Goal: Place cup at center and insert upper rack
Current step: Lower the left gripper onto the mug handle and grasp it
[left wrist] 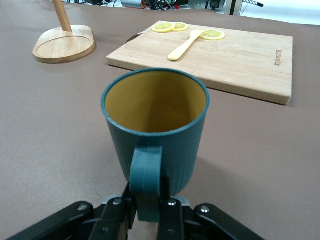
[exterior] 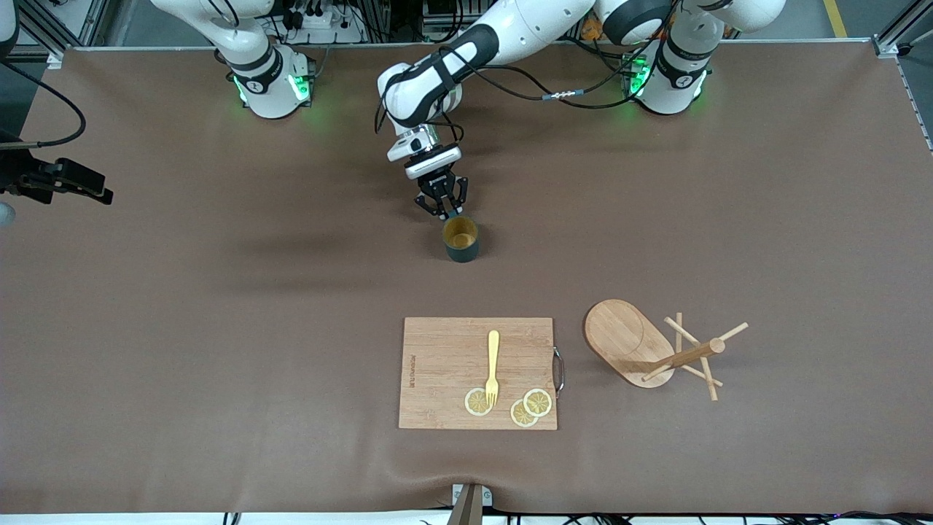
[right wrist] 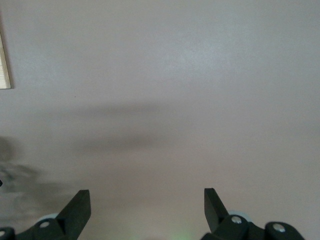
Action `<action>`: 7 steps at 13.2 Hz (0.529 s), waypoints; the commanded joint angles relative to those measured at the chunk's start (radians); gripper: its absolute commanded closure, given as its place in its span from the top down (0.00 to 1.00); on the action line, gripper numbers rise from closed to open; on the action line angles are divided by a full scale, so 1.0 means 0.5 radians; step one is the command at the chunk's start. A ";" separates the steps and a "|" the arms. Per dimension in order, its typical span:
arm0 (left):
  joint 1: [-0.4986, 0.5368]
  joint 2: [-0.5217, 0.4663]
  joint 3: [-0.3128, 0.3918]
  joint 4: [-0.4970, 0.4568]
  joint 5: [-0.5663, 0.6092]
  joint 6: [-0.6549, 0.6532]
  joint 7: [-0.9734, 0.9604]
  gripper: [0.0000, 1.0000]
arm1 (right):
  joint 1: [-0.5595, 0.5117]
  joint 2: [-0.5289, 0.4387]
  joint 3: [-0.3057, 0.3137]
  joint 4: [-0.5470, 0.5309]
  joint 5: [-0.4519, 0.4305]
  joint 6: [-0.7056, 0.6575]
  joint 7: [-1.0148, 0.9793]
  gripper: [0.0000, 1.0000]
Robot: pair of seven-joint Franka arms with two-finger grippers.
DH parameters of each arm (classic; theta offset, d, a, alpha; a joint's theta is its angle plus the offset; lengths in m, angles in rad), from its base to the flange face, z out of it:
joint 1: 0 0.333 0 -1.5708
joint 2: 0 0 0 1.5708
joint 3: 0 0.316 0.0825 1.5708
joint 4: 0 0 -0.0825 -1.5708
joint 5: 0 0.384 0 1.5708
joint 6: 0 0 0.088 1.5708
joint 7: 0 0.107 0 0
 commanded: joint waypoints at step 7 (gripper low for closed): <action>-0.008 -0.069 -0.010 0.115 -0.110 -0.002 0.132 0.00 | -0.042 -0.019 0.036 -0.013 -0.004 -0.001 -0.003 1.00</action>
